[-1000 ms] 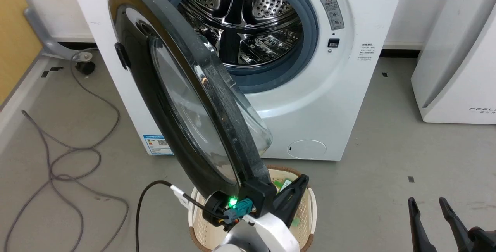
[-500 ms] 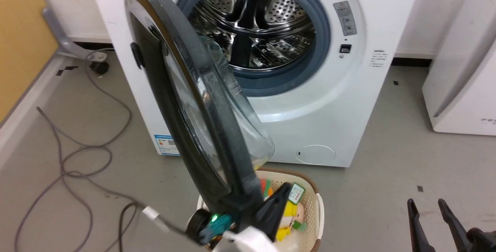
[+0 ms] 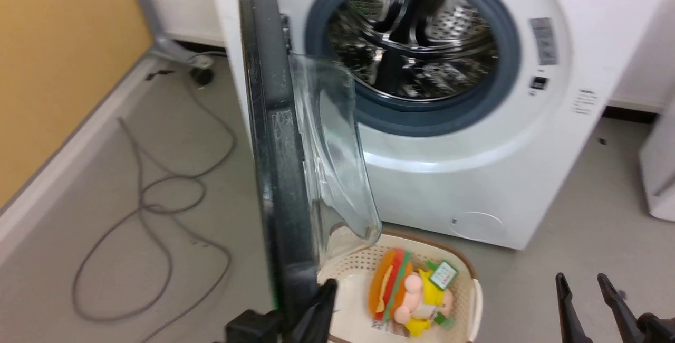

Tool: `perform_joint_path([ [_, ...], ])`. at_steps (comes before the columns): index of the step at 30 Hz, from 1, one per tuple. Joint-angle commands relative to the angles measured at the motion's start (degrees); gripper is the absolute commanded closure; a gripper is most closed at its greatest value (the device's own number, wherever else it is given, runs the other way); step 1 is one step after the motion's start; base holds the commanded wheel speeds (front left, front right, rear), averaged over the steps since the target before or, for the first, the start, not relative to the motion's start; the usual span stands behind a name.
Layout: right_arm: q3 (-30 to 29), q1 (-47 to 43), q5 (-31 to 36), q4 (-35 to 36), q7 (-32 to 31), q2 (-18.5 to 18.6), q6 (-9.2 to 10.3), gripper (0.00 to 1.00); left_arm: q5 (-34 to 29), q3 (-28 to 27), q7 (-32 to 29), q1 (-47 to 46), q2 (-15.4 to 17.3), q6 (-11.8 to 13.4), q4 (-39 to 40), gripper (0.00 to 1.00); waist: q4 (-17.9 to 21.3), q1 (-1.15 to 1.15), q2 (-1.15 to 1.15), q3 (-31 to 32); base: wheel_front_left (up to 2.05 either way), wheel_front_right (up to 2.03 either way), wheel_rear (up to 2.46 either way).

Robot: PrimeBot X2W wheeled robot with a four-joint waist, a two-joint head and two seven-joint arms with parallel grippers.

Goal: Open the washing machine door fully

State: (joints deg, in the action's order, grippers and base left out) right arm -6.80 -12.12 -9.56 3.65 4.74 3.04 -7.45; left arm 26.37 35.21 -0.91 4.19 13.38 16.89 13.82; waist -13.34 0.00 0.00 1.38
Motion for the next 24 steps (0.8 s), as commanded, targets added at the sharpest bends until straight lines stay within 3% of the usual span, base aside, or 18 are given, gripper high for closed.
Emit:
perform_joint_path([
  [1,0.1,-0.4,-0.2,0.1,0.3,-0.2,-0.03,0.0,-0.4,-1.4,0.4,1.6,0.9,1.4,1.3,1.0,-2.8,0.0,0.0,-0.1,0.0,0.0,0.0],
  [8,-0.5,-0.5,-0.2,0.1,0.2,-0.2,-0.03,0.0,-1.1,-4.6,1.4,5.6,2.9,5.3,5.4,1.0,-9.2,0.0,0.0,-0.8,0.0,0.0,0.0],
  [13,-0.3,-0.2,-0.5,0.0,0.2,-0.2,-0.03,0.0,-0.6,-7.4,2.5,6.7,4.1,6.7,5.5,1.0,-12.6,0.0,0.0,-1.1,0.0,0.0,0.0],
  [18,-0.1,0.2,-0.5,0.1,-0.1,-0.2,-0.03,0.0,0.0,-9.9,3.5,6.2,6.4,5.8,3.0,1.0,-14.1,0.0,0.0,-1.6,0.0,0.0,0.0],
  [24,0.4,0.8,-0.3,0.1,-0.7,-0.2,-0.03,0.0,0.6,-12.9,5.5,3.1,8.4,4.1,-1.3,1.0,-12.9,0.0,0.0,-2.4,0.0,0.0,0.0],
])
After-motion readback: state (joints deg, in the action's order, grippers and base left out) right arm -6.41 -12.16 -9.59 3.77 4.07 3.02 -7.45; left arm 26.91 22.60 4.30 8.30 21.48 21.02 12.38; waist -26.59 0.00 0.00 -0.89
